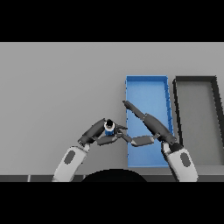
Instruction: Pick up the blue pipe and place it into the blue bin.
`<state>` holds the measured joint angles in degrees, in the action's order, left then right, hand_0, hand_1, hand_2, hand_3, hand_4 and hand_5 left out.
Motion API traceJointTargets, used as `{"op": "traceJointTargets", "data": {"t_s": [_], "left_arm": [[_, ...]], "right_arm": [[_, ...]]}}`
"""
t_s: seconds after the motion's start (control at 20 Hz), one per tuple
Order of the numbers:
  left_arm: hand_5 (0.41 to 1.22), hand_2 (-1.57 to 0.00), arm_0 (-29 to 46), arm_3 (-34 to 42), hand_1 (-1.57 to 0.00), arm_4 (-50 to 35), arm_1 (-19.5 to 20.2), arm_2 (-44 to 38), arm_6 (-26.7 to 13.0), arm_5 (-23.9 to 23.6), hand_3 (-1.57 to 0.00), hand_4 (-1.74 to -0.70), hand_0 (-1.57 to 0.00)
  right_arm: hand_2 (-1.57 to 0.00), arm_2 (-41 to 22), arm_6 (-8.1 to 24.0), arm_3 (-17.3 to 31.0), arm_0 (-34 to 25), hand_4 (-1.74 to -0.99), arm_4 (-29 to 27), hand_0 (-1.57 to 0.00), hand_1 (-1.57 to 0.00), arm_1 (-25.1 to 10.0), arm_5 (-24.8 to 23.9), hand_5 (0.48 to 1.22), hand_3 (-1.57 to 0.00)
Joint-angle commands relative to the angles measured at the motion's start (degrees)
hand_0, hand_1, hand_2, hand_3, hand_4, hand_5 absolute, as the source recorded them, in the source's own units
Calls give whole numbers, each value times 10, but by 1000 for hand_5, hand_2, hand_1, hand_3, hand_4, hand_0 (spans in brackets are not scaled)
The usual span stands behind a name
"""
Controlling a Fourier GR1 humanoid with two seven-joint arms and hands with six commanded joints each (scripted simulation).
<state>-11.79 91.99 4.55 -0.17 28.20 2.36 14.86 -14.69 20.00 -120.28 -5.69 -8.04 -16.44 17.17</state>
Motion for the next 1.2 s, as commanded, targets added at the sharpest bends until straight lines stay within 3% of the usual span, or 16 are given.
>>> {"op": "traceJointTargets", "data": {"t_s": [0.0,0.15,0.25,0.4,0.55,0.7,0.8,0.95,1.1,1.15], "left_arm": [[1221,-1571,1,2,-1571,-1,3,-6,1,1,-1571,-1467,-1571],[1221,-1571,-6,-5,-1571,3,-8,-11,1,10,-1571,-1466,-1571],[1221,-1571,-3,-8,-1571,5,-11,-15,2,16,-1571,-1464,-1571],[1221,-1571,-2,-12,-1571,-9,-16,-25,-7,38,-1571,-1469,-1571],[1221,-1571,5,-14,-1571,13,-21,-25,-7,35,-1571,-1469,-1571],[1221,-1571,2,-9,-1571,18,-23,-36,-17,39,-1571,-1465,-1571],[1221,-1571,1,-15,-1571,15,-26,-44,-10,48,-1571,-1517,-1571],[1221,-1571,9,-6,-1571,19,-23,-34,-44,49,-1571,-1622,-1571],[1221,-1571,11,-7,-1571,3,-32,-39,-38,53,-1523,-1677,-1571],[1221,-1571,15,-7,-1571,-7,-36,-42,-36,59,-1532,-1690,-1571]], "right_arm": [[-42,-14,12,-1,-20,-1302,-3,1,-1,6,3,559,1],[-45,-41,49,-1,-60,-1282,-23,1,0,19,13,555,1],[-48,-53,51,9,-106,-1253,-22,1,0,27,17,554,1],[-66,-64,80,25,-152,-1223,-21,-7,-16,35,19,540,1],[-83,-67,106,63,-199,-1186,-28,-23,-32,48,28,521,1],[-166,-69,110,95,-226,-1204,-25,-69,-108,56,41,497,-44],[-377,-82,109,105,-238,-1278,-26,-323,-362,69,48,485,-242],[-910,-84,98,115,-240,-1467,-26,-876,-877,74,53,518,-762],[-1233,-93,85,125,-244,-1581,-38,-1215,-1215,95,34,650,-1021],[-1300,-91,73,127,-242,-1606,-47,-1286,-1287,92,31,765,-1102]]}}
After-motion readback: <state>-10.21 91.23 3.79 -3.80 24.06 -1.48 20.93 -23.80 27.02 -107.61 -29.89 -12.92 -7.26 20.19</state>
